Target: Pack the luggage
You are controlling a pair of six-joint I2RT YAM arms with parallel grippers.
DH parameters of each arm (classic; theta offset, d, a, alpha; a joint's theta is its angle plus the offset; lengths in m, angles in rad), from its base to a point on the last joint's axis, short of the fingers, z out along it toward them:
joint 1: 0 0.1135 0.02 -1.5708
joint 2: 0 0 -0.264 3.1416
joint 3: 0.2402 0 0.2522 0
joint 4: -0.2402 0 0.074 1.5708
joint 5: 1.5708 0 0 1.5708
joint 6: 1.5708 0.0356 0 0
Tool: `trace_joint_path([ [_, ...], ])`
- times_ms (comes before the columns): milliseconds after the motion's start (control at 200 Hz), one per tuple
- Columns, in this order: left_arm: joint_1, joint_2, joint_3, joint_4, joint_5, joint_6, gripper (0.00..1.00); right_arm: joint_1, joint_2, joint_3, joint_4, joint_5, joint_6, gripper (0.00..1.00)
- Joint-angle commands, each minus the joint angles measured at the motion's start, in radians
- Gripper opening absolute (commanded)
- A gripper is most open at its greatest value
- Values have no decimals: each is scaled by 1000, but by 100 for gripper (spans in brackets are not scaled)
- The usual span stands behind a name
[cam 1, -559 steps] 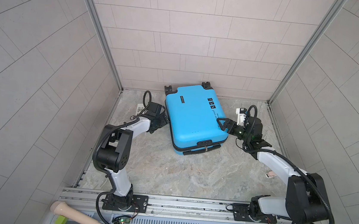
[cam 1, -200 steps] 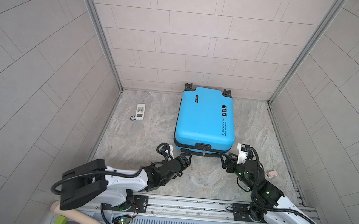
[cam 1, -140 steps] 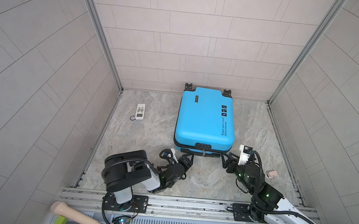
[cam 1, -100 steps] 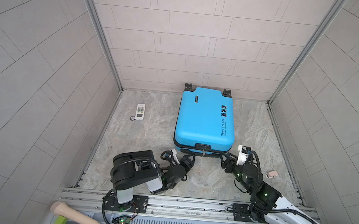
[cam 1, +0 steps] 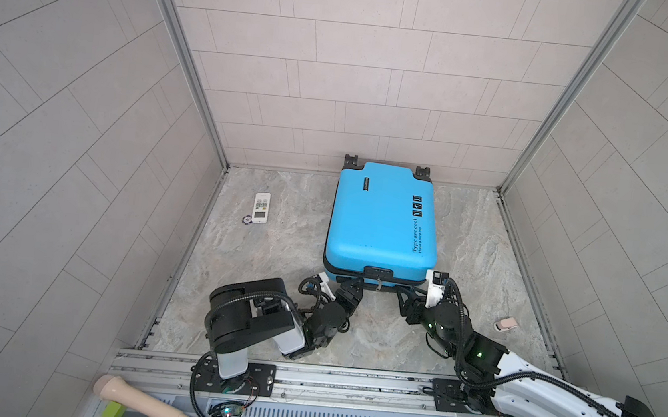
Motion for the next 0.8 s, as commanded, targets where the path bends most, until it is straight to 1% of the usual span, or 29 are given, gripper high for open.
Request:
trace_joint_path([
  [0, 12, 37, 41, 27, -24, -3, 58, 28, 44, 31, 76, 30, -10, 56],
  [125, 18, 64, 54, 27, -13, -14, 55, 61, 126, 43, 132, 33, -10, 54],
  [270, 23, 82, 52, 26, -25, -24, 50, 83, 231, 62, 200, 45, -10, 54],
  [450, 39, 119, 60, 28, -14, -44, 42, 90, 353, 98, 278, 48, -16, 54],
  [595, 58, 124, 53, 29, 1, -52, 32, 91, 422, 117, 323, 61, -17, 55],
  [796, 70, 109, 69, 30, 43, -15, 12, 90, 485, 125, 352, 95, -10, 54],
])
